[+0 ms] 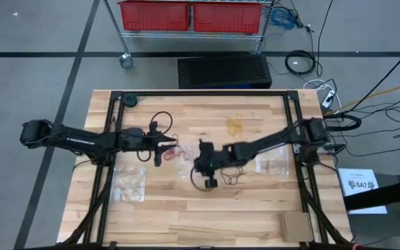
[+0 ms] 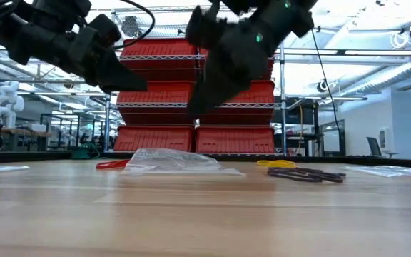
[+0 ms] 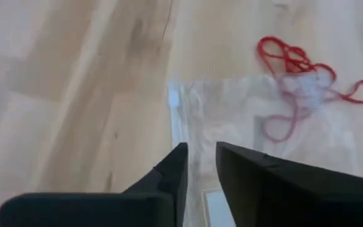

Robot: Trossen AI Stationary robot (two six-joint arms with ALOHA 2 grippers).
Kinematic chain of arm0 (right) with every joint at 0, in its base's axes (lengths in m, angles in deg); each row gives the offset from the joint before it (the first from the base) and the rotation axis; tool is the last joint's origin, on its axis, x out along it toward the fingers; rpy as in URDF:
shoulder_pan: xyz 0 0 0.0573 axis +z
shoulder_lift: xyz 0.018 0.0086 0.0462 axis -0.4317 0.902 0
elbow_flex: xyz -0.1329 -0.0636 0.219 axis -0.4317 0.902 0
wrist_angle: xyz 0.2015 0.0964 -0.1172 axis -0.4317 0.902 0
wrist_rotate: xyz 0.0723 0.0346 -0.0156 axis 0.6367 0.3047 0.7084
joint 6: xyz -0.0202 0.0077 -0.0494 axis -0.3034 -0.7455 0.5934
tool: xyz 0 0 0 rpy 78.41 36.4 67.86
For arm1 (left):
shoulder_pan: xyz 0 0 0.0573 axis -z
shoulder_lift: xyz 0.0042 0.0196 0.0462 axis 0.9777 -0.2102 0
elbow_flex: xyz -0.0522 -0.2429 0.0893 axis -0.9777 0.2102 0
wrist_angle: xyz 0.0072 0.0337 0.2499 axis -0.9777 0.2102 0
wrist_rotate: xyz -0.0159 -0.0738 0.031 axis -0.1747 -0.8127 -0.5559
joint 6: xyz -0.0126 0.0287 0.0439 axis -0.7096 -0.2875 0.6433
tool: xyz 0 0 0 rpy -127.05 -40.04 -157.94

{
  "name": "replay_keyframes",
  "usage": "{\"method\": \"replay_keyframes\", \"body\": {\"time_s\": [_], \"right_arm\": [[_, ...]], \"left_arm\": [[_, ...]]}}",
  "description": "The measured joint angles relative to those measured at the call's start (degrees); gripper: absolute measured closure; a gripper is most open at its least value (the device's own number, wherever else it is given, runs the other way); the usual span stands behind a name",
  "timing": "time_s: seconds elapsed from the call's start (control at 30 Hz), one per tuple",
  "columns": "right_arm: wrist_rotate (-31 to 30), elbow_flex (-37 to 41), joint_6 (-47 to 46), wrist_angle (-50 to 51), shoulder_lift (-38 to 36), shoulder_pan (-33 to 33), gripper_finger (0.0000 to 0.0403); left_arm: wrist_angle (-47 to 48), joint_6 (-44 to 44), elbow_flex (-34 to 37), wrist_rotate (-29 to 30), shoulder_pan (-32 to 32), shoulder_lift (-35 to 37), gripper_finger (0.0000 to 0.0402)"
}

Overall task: Sort rubber bands
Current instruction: Open the top right transparent zip bag

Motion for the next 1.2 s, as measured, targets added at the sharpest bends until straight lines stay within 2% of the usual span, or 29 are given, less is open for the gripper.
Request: {"method": "replay_keyframes", "body": {"time_s": [0.13,0.23,0.5,0.77,0.87,1.03,1.2], "right_arm": [[-6.7,-1.0,3.5,-1.4,4.7,2.3,0.0313],[-8.5,-3.8,4.4,-0.9,7.6,3.2,0.0314],[-8.3,-10.2,5.3,2.6,13.4,3.5,0.0319],[-9.5,-11.9,3.2,2.7,15.3,2.4,0.0325],[-9.6,-11.9,2.3,3.3,15.3,1.5,0.0341],[-10.0,-11.9,2.1,4.3,15.3,1.2,0.0395],[-10.3,-11.8,0.8,5.4,14.8,1.5,0.0402]], "left_arm": [[-0.1,1.8,0.0,0.0,0.1,2.6,0.0368],[-0.2,3.7,0.0,-0.1,0.0,4.0,0.0395],[-1.5,3.9,0.0,0.1,-0.3,4.7,0.0371],[-2.1,3.9,0.0,0.2,-0.3,4.7,0.037],[-2.1,3.9,0.0,0.4,-0.3,4.7,0.037],[-2.1,4.0,0.0,0.4,-0.3,4.7,0.0369],[-4.2,6.6,0.0,0.4,-0.3,4.7,0.0369]]}}
